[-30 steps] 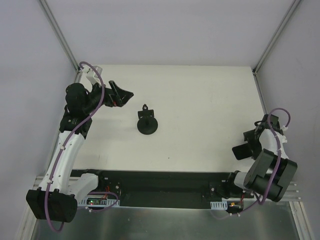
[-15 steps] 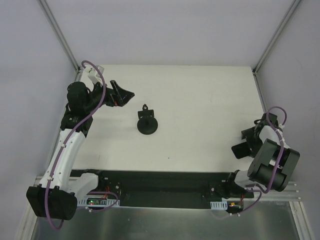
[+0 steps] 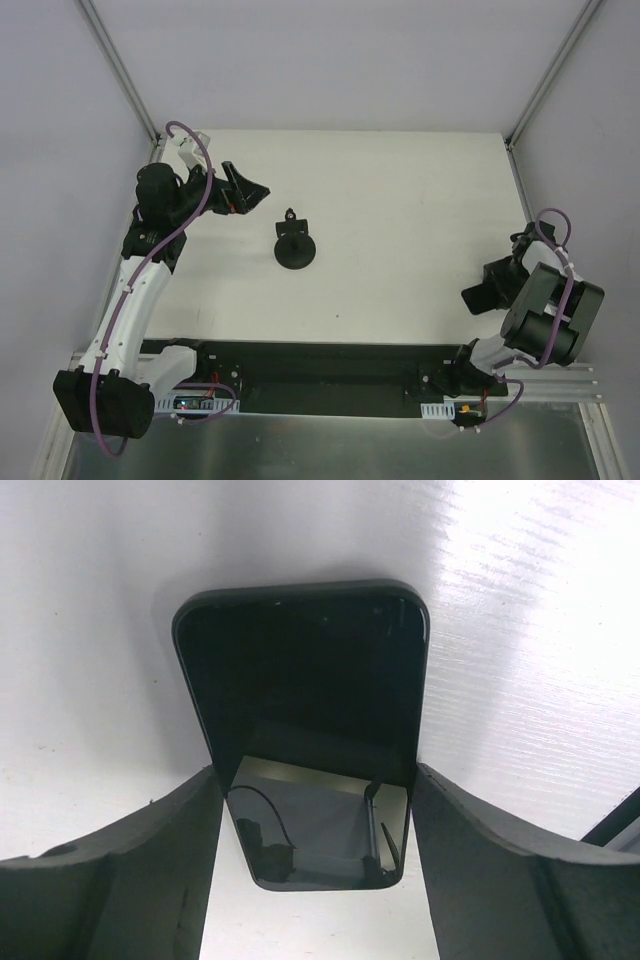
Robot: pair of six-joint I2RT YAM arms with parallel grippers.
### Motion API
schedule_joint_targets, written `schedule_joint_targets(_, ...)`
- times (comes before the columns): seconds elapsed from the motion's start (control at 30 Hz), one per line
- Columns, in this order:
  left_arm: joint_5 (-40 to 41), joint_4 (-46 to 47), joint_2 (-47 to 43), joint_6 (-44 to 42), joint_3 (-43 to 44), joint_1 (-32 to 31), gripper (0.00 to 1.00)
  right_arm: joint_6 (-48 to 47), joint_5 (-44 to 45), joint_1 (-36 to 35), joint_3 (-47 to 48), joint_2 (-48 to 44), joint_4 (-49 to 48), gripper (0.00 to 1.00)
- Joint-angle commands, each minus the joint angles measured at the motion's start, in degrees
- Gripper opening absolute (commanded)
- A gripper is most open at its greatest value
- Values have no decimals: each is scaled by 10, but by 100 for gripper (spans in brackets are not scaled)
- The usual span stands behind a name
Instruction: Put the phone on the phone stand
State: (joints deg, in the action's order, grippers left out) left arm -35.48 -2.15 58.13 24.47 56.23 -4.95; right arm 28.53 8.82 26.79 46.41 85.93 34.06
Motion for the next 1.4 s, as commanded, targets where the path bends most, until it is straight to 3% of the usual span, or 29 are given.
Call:
schedule_joint_targets(0.0,-10,9,1,1,27,-4,97,0,10,-2,-29,-29,-7,42)
schedule_joint_targets(0.03,-13,9,0,-1,27,-5,96,-2,5,-1,-29,-35,-7,30)
schedule_joint_targets(0.23,-7,9,-6,-7,24,-9,96,-11,-21,-5,-63,-87,-43,1)
schedule_joint_targets(0.5,-4,12,-7,-7,21,-16,96,-75,-70,-29,-107,-194,-102,1)
schedule_joint_targets(0.7,-3,13,15,12,32,-18,96,-124,-45,-117,-109,-303,-151,1)
schedule_joint_targets(0.9,-73,9,63,121,106,-20,95,-182,-39,-266,-103,-437,-234,1)
schedule_joint_targets(1.0,-115,9,104,116,142,-26,89,-195,-42,-349,-91,-475,-259,1)
schedule_joint_targets(1.23,-153,9,135,32,129,-90,86,-195,52,-573,-34,-459,-270,1)
schedule_joint_targets(1.37,-186,9,131,44,122,-107,87,-237,139,-711,-11,-405,-312,1)
